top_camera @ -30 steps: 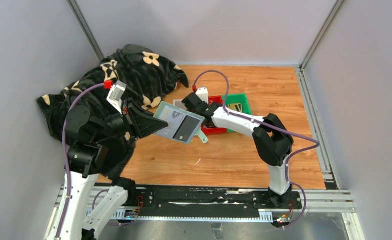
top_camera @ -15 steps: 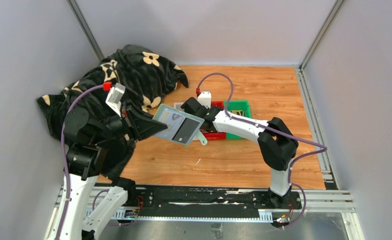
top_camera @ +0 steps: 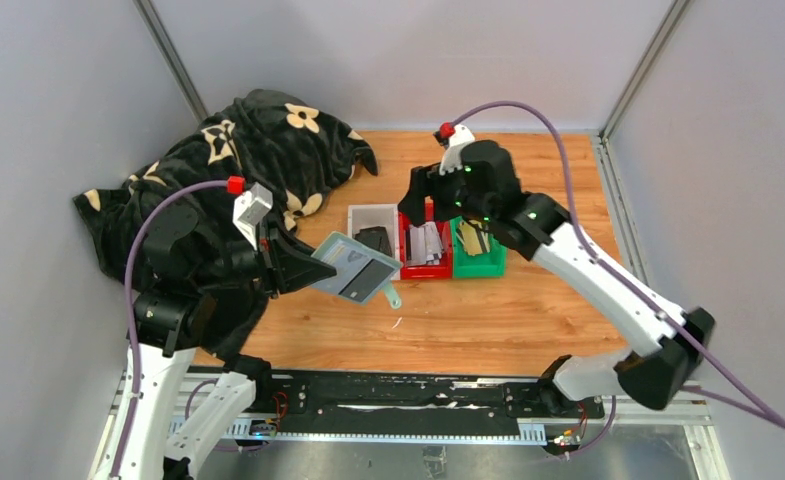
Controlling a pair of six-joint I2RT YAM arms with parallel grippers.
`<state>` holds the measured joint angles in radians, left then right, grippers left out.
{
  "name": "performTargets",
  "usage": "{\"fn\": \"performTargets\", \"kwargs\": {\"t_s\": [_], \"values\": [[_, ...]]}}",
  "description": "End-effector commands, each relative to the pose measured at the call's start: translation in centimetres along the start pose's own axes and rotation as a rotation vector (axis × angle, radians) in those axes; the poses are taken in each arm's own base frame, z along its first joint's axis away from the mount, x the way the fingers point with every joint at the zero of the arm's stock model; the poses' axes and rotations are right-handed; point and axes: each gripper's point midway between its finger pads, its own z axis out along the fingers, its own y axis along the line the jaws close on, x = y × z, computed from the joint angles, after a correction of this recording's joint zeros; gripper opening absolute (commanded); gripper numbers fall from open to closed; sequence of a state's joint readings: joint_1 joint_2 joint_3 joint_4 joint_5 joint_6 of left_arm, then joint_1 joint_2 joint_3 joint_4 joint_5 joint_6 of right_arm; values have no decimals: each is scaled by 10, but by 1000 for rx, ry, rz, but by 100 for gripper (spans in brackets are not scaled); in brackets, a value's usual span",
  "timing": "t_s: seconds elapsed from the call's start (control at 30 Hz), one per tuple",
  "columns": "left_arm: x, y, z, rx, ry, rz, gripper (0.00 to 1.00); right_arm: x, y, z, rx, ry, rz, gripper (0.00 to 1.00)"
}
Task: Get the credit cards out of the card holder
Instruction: Move the storage box to the center of the board, then remove the credit card from the card holder.
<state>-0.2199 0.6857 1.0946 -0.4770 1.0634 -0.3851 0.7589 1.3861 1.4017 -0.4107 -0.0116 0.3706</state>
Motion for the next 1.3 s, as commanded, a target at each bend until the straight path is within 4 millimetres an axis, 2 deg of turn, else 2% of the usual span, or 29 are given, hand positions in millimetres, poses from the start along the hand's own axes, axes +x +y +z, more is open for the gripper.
{"fn": "performTargets", "kwargs": {"t_s": [0.0,0.07,0.17,0.23,0.37,0.6,0.7,0.93,1.0,1.1,1.2,1.23,1.27], "values": [[27,-4,-5,75,111,61,0,-21,50,-52,-346,-74,-239,79],[37,0,-6,78,143,76,0,-24,90,-78,-586,-71,-271,80],[42,5,-6,72,149,103,0,-27,126,-104,-808,-76,-301,80],[45,6,-6,80,160,118,0,-25,145,-120,-929,-70,-333,80],[52,10,-7,85,193,113,0,-9,170,-127,-1022,-12,-410,80],[52,7,-8,92,189,123,0,16,194,-137,-1136,52,-482,80],[51,5,-8,96,186,129,0,26,201,-139,-1159,72,-520,76],[47,-3,-9,122,178,137,0,44,206,-119,-1095,133,-586,69],[47,-4,-9,125,178,130,0,52,208,-110,-1076,172,-604,62],[46,-5,-10,127,176,132,0,55,212,-107,-1071,193,-616,41],[46,-7,-11,122,172,143,0,51,211,-104,-1045,184,-622,10],[45,-7,-11,120,170,146,6,48,210,-103,-1029,171,-625,2],[45,-7,-11,118,170,146,21,45,209,-103,-1012,156,-627,0]]}}
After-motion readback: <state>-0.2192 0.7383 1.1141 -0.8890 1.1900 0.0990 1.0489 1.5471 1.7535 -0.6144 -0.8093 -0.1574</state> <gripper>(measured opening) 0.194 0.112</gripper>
